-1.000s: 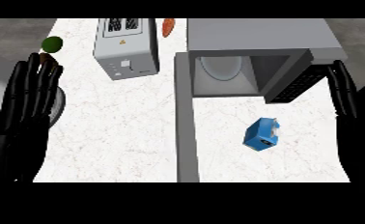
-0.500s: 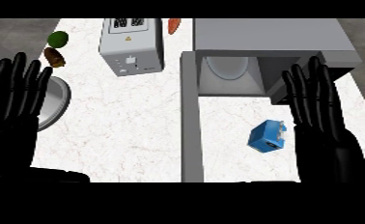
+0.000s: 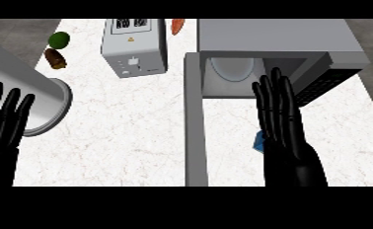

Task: Pick up the milk, place it into the microwave and close the microwave

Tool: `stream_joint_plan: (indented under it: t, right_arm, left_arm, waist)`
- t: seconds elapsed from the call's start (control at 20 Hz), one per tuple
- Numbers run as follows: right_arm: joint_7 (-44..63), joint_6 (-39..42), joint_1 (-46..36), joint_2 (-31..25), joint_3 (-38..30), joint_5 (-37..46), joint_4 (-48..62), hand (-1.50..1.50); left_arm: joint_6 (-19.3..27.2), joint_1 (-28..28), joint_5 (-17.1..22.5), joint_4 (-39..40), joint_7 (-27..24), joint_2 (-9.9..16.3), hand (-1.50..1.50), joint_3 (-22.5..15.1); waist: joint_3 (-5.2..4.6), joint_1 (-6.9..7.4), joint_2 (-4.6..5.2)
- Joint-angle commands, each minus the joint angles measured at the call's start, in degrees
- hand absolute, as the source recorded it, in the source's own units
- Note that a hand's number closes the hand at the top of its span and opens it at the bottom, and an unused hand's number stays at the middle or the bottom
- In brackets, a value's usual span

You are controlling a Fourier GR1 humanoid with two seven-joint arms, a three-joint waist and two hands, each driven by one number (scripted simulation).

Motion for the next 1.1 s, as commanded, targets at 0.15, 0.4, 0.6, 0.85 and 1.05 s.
stream_joint_plan:
  t: [0.15,0.4,0.6,0.85,1.05]
  right_arm:
    - [0.38,-4.44,1.79,-0.05,-1.02,5.84,2.23,-1.5]
    - [0.74,-2.83,2.76,-2.16,-7.53,2.3,1.48,-1.5]
    - [-5.74,-2.83,6.83,-1.89,-8.37,-2.66,4.5,-1.5]
    - [-13.05,-1.54,10.34,-2.72,-12.44,-7.62,10.19,-1.5]
    - [-19.02,-1.34,14.65,-2.28,-14.39,-10.73,12.93,-1.5]
  left_arm:
    - [-2.14,2.72,3.26,-1.8,1.1,0.86,-1.5,3.24]
    - [-6.03,7.73,4.63,-2.07,-2.65,-0.45,-1.5,4.63]
    - [-6.96,8.91,1.76,-0.55,-6.24,-2.52,-1.5,3.79]
    - [-10.75,12.31,5.3,-2.11,-6.92,-2.18,-1.5,6.43]
    - [-10.45,8.67,6.49,0.47,-5.21,-0.83,-1.5,8.71]
  waist:
    - [0.04,-0.25,0.06]
    - [0.04,-0.09,0.07]
    - [0.05,-0.17,0.08]
    - [0.06,-0.1,0.07]
    - [0.07,-0.37,0.09]
